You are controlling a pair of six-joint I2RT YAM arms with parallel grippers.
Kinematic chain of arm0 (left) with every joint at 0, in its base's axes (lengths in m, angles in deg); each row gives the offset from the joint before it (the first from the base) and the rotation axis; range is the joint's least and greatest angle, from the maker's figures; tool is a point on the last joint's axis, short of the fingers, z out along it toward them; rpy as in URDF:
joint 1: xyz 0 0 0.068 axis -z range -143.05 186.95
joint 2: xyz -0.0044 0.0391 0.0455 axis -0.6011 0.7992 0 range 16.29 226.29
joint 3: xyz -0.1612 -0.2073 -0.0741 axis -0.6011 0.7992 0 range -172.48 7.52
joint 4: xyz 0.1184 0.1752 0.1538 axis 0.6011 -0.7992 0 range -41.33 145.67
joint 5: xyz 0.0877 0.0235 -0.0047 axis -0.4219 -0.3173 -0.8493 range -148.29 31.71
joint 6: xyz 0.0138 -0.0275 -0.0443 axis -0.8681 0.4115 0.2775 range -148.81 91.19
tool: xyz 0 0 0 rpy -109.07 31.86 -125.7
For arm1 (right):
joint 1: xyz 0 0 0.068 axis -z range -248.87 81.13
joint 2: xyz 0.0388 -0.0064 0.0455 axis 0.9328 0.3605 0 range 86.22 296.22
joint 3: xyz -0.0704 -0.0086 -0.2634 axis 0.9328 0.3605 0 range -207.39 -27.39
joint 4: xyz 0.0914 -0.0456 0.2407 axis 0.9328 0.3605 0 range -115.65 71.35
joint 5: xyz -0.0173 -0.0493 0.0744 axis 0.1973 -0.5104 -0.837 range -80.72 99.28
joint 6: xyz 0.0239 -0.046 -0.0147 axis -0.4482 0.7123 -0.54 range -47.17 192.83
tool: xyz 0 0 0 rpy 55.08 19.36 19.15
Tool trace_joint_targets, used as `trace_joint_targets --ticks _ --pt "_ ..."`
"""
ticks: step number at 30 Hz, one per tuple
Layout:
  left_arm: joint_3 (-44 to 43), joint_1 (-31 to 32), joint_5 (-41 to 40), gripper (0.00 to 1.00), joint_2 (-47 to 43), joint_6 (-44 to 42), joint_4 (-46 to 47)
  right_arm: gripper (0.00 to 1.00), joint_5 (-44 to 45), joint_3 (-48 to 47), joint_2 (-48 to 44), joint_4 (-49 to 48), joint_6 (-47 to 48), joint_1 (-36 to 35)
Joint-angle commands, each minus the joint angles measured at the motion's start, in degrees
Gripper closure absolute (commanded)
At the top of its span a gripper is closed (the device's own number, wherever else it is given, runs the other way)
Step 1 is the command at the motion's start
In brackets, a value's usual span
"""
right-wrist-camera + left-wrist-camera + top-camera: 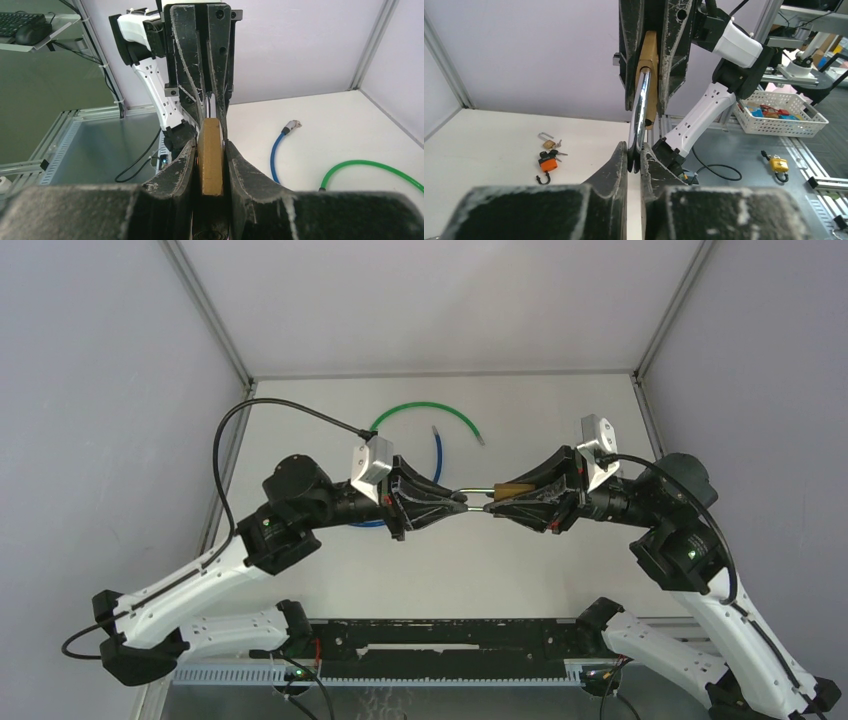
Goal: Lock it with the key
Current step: Lock the lock.
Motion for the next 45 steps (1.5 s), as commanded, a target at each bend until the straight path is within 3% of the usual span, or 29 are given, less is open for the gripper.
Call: trace_joint_targets --ticks 1,7,12,18,26,34,45 --pt "-4.23 0.68 0.48 0.96 0.15 0.28 1.98 1.0 1.33 -1.14 -0.6 -7.18 -0.96 0.43" --pt "-4.63 1.64 0.39 1.0 1.19 1.66 3.33 1.0 2.61 -1.18 -0.51 -7.55 -1.08 0.43" --pt "-0.68 6.81 -3.33 1.0 3.49 8.47 10.67 1.0 7.22 -1.2 0.9 -9.95 -2.26 -0.14" --pt "-2.91 10.12 -4.6 1.0 7.46 12.21 13.05 1.0 10.83 -0.63 1.36 -8.0 0.78 -1.51" --pt "-3.69 11.72 -4.26 1.0 10.63 10.64 12.82 1.0 5.26 -0.11 3.54 -17.52 -3.9 -1.19" --pt "-5.72 12.57 -4.19 1.0 13.16 6.02 14.57 1.0 11.47 0.9 4.55 -10.36 -0.52 -1.51" --pt "-5.81 15.77 -1.37 1.0 16.62 2.03 8.05 1.0 16.25 -2.83 9.94 -13.34 0.64 -2.39"
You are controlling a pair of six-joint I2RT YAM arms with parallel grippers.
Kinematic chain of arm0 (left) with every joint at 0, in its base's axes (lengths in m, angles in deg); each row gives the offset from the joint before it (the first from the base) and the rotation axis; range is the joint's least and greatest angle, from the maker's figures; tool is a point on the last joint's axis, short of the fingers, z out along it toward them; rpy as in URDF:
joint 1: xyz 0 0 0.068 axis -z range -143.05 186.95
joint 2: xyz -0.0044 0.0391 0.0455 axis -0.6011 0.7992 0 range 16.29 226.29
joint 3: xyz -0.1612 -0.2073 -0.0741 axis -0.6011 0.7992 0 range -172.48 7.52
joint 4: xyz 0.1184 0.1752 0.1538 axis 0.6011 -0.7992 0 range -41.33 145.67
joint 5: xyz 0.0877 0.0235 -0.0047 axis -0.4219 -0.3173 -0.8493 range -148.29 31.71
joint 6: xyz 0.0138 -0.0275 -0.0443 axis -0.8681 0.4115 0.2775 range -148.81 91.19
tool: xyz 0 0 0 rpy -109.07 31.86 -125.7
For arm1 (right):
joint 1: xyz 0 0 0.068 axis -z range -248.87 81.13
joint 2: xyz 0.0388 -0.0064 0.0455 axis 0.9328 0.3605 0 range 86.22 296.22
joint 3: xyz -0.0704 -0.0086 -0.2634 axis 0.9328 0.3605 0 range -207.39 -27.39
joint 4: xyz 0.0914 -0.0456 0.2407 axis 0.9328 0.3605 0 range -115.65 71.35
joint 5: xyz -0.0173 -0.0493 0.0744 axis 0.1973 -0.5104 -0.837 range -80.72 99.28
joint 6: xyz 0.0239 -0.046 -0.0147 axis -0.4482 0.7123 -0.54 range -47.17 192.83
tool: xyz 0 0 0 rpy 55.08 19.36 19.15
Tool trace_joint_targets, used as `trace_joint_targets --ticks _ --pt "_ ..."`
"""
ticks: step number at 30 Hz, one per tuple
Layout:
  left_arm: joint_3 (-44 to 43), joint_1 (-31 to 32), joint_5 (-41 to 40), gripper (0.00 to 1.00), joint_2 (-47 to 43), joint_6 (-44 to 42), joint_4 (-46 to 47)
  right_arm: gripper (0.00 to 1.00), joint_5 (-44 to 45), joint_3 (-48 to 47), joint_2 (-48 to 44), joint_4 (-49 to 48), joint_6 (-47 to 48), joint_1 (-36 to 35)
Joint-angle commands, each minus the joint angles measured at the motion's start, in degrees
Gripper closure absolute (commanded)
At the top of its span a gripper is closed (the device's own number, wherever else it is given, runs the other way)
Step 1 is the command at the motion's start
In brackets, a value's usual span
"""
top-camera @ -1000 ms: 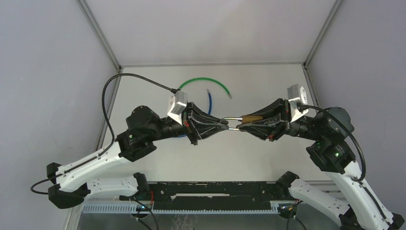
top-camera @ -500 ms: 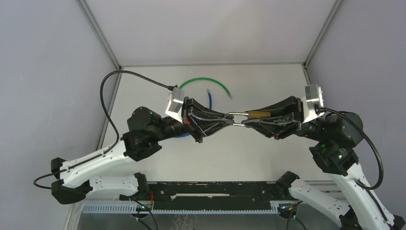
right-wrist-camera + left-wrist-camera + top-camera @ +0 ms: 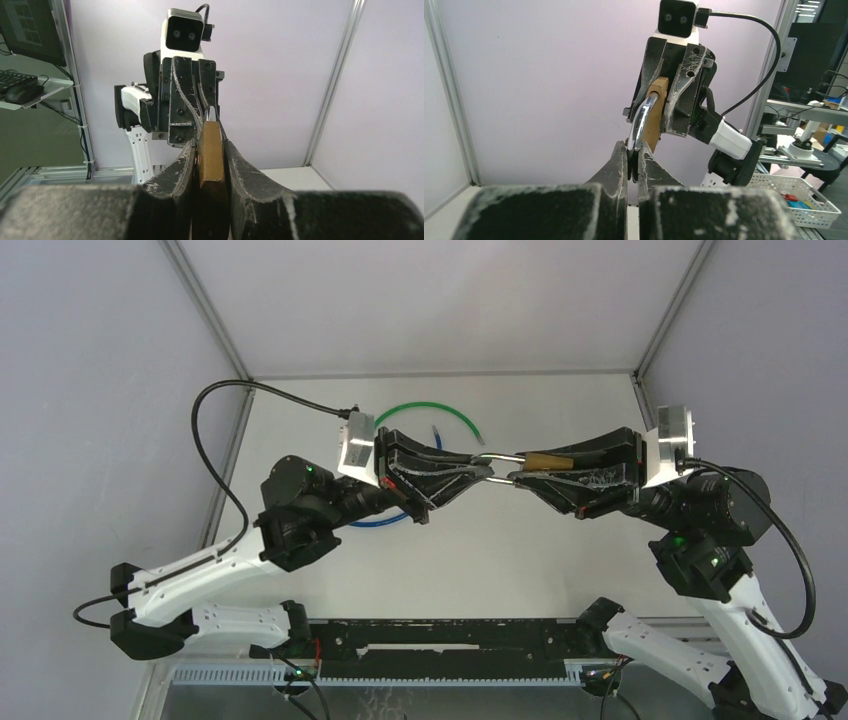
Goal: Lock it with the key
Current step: Lock the lock.
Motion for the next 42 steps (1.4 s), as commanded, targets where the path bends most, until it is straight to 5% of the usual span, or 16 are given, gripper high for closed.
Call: trace_joint_targets --ticks 1,7,13,17,21,27,32,42 --pt "1.38 6.71 12.44 1.0 8.46 -1.72 -9.27 1.0 7.99 0.86 10.37 0.87 2.73 -0.05" --pt "2.66 6.88 8.56 1.0 7.14 -12.36 -9.55 1.0 -4.39 -3.88 13.65 6.8 -0.77 0.06" --pt "1.64 8.54 14.11 1.0 6.55 -10.5 -8.57 1.0 -21.29 -3.84 11.74 7.04 4.24 0.9" --pt "1.56 11.27 8.96 1.0 5.67 -16.36 -10.03 1.0 -31.12 -3.79 10.92 2.92 4.2 1.43" --pt "1.39 12.26 4.54 1.0 4.98 -20.04 -10.81 1.0 -24.16 -3.79 10.0 2.91 3.35 0.58" --pt "0.39 9.96 1.5 1.0 7.43 -5.52 -12.73 1.0 -0.65 -2.72 10.08 4.62 6.8 -7.72" --pt "-0.93 9.53 -0.38 1.0 8.99 -3.05 -15.57 1.0 14.15 -2.75 10.62 7.87 9.37 -11.05" --pt "-10.83 9.61 9.95 1.0 15.85 -5.72 -28.92 1.0 13.99 -7.33 13.59 16.03 14.13 -11.35"
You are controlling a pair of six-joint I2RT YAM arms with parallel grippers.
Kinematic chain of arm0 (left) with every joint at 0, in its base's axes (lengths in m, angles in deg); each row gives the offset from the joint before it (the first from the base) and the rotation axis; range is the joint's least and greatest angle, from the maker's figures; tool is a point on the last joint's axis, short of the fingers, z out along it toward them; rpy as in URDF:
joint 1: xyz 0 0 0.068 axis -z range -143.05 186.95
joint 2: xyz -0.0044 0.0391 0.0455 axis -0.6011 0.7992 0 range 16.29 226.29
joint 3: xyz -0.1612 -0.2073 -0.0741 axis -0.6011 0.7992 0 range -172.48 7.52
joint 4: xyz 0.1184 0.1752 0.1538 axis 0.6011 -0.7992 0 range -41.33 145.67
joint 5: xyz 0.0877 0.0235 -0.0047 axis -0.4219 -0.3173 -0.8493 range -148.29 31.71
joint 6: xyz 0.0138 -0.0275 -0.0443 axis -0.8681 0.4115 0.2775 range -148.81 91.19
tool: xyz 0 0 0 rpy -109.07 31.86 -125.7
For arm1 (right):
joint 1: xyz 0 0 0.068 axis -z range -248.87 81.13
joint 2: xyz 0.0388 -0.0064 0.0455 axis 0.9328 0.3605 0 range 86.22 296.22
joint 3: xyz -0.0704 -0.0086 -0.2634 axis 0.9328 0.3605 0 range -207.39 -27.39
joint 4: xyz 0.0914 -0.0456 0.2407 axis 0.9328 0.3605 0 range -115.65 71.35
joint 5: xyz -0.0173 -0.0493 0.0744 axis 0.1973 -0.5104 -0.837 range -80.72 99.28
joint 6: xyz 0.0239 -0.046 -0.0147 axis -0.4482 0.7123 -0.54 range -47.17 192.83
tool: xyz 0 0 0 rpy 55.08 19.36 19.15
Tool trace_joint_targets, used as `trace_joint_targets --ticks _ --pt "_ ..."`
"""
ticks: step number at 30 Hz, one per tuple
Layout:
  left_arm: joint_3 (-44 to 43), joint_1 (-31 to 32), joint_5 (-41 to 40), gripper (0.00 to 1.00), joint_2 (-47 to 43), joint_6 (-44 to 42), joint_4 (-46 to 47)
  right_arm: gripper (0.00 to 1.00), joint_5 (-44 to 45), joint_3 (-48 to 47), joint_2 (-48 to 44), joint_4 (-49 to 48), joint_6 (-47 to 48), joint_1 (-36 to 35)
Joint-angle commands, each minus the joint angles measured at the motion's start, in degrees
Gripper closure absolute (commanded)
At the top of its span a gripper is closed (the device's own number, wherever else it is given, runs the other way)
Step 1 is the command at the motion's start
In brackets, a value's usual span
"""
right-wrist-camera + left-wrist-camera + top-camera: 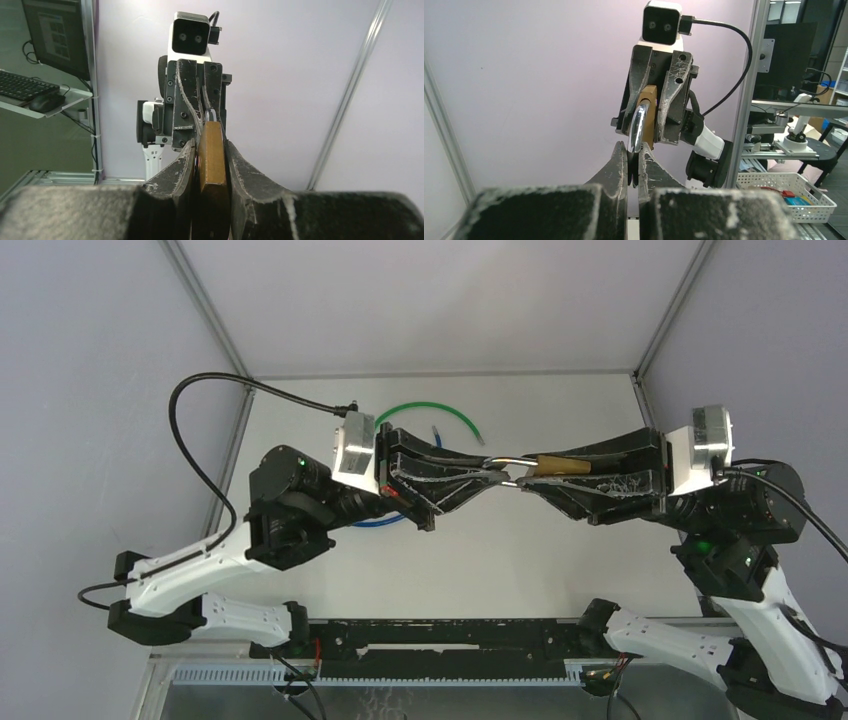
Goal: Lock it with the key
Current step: Lock the lock.
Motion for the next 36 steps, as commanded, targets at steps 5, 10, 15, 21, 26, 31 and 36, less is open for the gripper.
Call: trace_joint_targets --ticks 5,10,15,21,26,31,36 --pt "0.52 1.76 14.42 1.0 10.37 -2.73 -31.43 1.0 4.14 1.46 4.76 13.06 6.91 5.59" --pt "-2.42 2.58 16.62 1.0 13.33 -2.08 -33.13 1.0 2.55 -1.06 6.5 13.39 7.28 6.15" --pt "-7.61 3.2 15.79 1.0 16.1 -3.85 -36.25 1.0 1.61 -1.32 8.08 14.38 8.34 6.72" --pt "-8.95 4.14 12.92 1.0 15.89 0.45 -26.7 1.0 0.77 4.14 7.25 11.47 6.01 7.56" --pt "-8.16 6.14 12.04 1.0 17.16 -0.55 -23.34 1.0 -0.61 4.25 8.89 6.79 4.01 7.97" --pt "-20.01 6.38 14.27 1.0 23.3 -2.59 -36.08 1.0 -0.72 2.28 10.58 12.87 7.52 7.35" --pt "-18.75 7.3 11.61 1.0 20.89 -8.52 -43.08 1.0 0.31 1.91 6.39 18.08 10.06 10.04"
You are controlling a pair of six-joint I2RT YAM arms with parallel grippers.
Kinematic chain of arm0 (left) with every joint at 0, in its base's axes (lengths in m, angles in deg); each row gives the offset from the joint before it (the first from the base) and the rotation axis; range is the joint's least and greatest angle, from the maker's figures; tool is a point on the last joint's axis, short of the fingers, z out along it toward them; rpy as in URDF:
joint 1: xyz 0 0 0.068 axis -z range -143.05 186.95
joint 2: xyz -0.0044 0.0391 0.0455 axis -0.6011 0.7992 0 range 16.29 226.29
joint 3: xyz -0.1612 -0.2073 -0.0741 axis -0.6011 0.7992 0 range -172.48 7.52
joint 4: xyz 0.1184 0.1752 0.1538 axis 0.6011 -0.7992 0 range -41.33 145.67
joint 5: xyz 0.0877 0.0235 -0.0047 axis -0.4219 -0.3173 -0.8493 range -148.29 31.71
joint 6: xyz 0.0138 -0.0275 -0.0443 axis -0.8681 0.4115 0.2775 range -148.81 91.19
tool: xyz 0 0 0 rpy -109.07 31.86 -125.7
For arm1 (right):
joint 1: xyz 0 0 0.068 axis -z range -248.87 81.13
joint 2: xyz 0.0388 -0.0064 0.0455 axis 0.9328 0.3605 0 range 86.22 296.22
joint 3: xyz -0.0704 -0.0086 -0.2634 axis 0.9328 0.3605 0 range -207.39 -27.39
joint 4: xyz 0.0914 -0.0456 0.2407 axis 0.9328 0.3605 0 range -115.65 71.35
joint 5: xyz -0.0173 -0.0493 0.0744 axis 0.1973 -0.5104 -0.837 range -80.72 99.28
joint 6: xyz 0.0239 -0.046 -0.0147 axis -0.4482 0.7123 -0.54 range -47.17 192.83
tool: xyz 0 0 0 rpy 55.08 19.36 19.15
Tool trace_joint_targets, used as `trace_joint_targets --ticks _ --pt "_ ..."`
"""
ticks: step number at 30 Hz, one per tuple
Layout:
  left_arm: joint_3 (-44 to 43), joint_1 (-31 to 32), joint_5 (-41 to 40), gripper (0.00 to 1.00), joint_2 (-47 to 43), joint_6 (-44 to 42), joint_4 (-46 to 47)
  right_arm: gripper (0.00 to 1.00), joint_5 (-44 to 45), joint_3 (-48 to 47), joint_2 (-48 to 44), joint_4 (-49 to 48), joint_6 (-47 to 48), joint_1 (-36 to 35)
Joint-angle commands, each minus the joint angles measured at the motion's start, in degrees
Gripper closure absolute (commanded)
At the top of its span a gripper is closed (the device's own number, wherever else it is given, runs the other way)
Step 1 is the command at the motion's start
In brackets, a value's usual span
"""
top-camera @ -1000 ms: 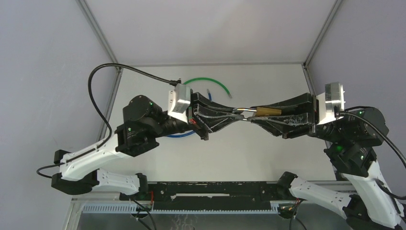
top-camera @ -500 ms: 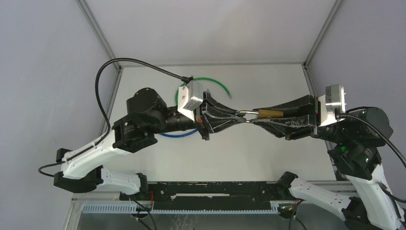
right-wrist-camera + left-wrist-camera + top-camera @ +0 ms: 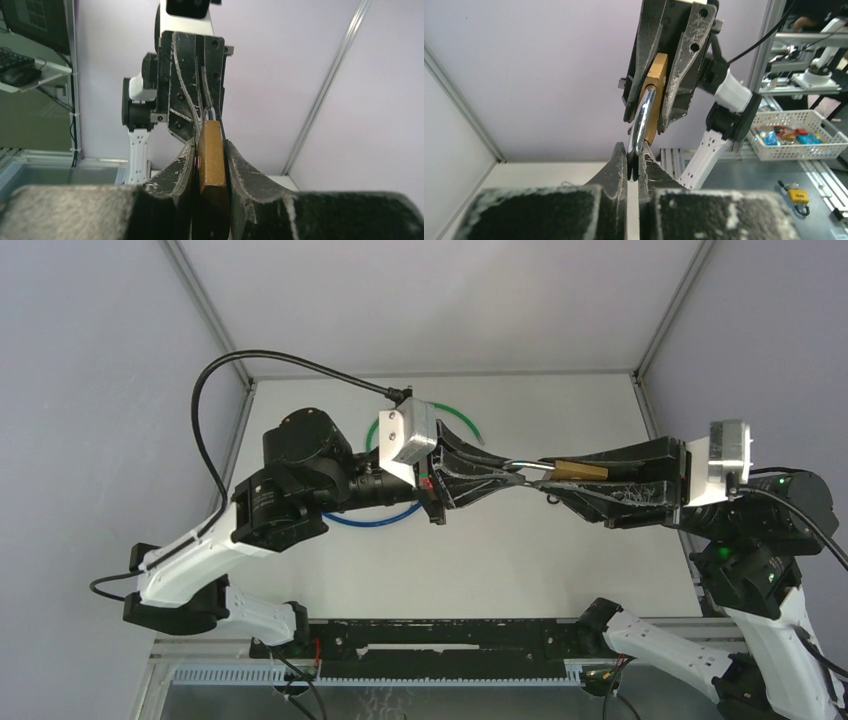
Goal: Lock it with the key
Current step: Lock the lock.
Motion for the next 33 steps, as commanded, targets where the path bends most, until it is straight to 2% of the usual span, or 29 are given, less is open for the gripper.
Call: trace_joint_targets --ticks 1,9,13,16,20,27,33 --pt "5.87 6.76 9.99 1.0 9.9 -1.52 -13.84 1.0 4.7 4.41 7.65 10.89 5.71 2.62" --pt "-0.73 8.73 11.02 1.0 14.58 -3.13 -14.6 1.0 4.64 3.02 10.18 11.28 7.07 -2.04" --pt "-1.39 9.42 10.5 1.0 15.4 -2.44 -13.15 1.0 0.58 4.43 10.11 10.91 6.8 -1.96" --pt "-3.31 9.47 10.23 1.0 16.76 -0.39 -10.81 1.0 -2.96 6.87 9.26 5.54 2.75 -0.7" --pt "-8.43 9.98 9.71 1.0 20.03 0.71 -10.29 1.0 -2.34 9.15 7.7 -1.62 -2.77 -0.31" --pt "-16.09 11.17 8.38 1.0 24.77 0.19 -12.66 1.0 -0.54 9.49 5.99 -5.83 -6.61 1.16" --pt "-13.12 10.93 7.35 1.0 21.69 -1.36 -13.62 1.0 -1.82 9.48 3.0 -1.98 -5.45 3.68"
